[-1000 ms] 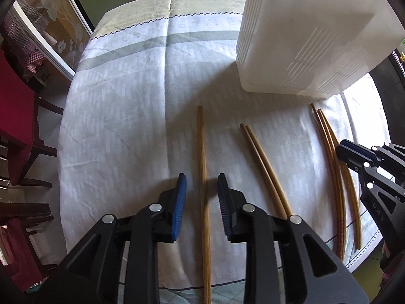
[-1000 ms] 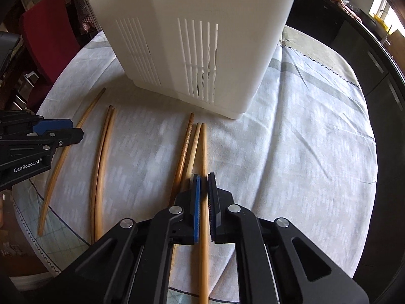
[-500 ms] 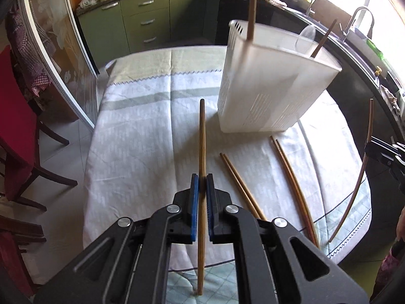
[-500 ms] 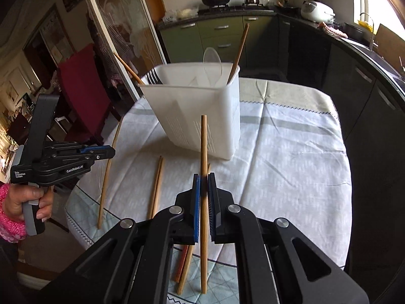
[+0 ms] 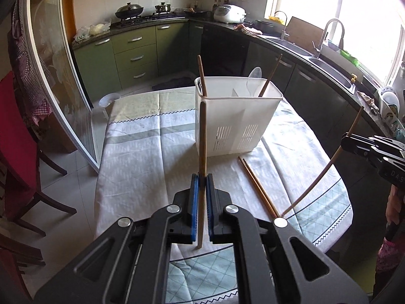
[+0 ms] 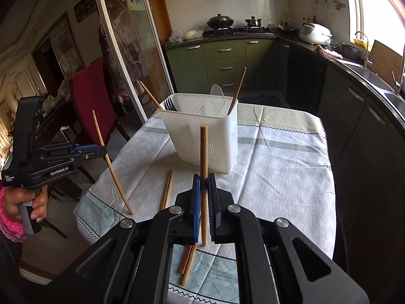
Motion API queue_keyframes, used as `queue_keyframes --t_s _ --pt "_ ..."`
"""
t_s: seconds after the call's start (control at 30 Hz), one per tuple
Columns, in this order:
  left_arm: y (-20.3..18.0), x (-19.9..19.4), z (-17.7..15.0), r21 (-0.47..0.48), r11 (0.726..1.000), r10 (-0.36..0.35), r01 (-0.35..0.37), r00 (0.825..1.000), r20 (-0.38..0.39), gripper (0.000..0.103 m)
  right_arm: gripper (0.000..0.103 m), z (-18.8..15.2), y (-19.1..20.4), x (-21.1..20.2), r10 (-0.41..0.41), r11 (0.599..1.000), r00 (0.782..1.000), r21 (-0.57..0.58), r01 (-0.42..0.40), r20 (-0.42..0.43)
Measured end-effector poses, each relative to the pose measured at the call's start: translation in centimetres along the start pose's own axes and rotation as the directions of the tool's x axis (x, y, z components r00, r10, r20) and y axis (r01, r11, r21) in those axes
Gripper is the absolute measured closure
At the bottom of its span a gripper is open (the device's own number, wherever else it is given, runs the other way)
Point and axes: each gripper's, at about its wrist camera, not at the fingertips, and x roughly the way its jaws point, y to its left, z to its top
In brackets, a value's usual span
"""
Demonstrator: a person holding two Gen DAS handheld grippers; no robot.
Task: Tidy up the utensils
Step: 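Lift both held chopsticks upright and carry them over the white caddy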
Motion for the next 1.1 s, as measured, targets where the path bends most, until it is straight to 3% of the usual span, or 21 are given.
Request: queue_keyframes --t_s 0.3,0.53,0.7,0.83,1.0,1.1 --pt "-0.5 -0.8 1.2 0.009 1.0 -0.023 0.023 0.999 0.04 0.097 0.096 1.3 0.5 -0.7 0.003 1.0 0.999 -0.015 -0.002 0.032" --pt "-1.7 -3.8 4.8 0.024 0.997 -0.074 0.072 0.992 0.103 0.097 0.096 4.3 0.7 -2.6 0.023 1.0 0.996 -0.019 -0.021 0.092" --pt "-2.9 -7.1 8.7 0.042 0.995 -0.1 0.093 0.974 0.206 0.097 0.096 8.0 0.8 -5.8 0.027 1.0 0.982 -0.018 -0.025 0.189" --pt "-3.6 -8.9 12.1 0.04 0.994 -0.107 0.1 0.95 0.294 0.097 0.096 11.4 0.6 -8.4 0.023 1.0 0.956 -0.004 -0.023 0.294" --pt "-4.1 -7.8 15.1 0.016 0.998 -0.055 0.053 0.926 0.373 0.097 0.096 15.2 0.2 -9.0 -0.004 1.0 0.927 0.023 -0.005 0.374" --pt "-4.1 -5.3 15.8 0.004 0.999 -0.032 0.033 0.93 0.366 0.097 0.096 16.4 -0.1 -7.1 -0.026 0.999 0.928 0.037 0.013 0.372"
